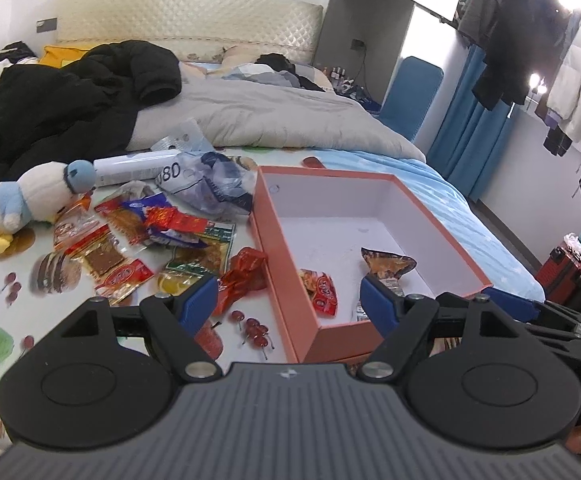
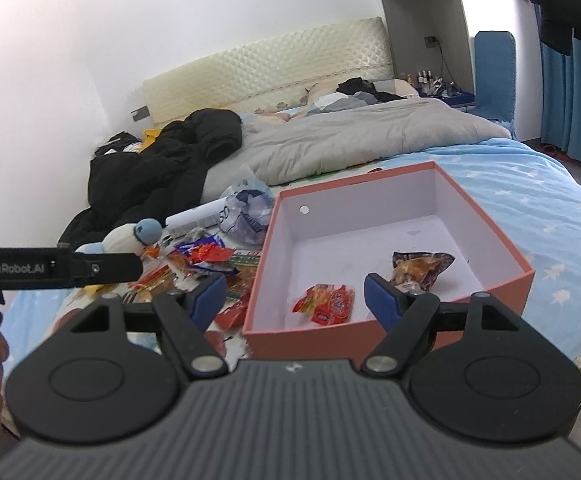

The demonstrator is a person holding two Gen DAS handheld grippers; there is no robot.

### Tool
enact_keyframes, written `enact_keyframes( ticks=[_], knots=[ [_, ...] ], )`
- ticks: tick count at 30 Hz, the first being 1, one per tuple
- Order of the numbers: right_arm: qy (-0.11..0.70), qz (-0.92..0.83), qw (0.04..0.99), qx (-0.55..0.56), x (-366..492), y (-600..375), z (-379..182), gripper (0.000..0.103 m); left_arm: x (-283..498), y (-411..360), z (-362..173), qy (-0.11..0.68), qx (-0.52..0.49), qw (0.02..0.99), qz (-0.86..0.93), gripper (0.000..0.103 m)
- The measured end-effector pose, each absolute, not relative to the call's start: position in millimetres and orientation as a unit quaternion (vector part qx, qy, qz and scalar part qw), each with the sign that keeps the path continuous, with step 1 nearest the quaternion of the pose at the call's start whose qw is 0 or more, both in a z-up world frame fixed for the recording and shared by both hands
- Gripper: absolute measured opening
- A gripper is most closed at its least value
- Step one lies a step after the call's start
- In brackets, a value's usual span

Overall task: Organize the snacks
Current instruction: 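Move both tools back over the snack pile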

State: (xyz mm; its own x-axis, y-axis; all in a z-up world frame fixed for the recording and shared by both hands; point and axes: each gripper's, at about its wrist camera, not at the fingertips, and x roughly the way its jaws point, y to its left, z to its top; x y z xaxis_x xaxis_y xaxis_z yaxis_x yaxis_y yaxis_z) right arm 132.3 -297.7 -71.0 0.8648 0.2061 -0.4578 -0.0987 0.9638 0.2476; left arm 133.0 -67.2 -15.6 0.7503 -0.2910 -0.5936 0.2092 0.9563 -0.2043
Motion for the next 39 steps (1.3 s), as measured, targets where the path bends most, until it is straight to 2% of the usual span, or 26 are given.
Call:
enact_keyframes(
  ticks=[19,39],
  knots=[
    [0.248,0.11,0.958,0.098,126,-248,-86,0.078,127,-16,-42,0.341,-0.094,0.931,-0.097,0.082],
    [0.292,0.153,0.942,0.058,122,-183,-123,0.077,123,48,-122,0.378,-0.153,0.913,-0.028,0.082]
  ],
)
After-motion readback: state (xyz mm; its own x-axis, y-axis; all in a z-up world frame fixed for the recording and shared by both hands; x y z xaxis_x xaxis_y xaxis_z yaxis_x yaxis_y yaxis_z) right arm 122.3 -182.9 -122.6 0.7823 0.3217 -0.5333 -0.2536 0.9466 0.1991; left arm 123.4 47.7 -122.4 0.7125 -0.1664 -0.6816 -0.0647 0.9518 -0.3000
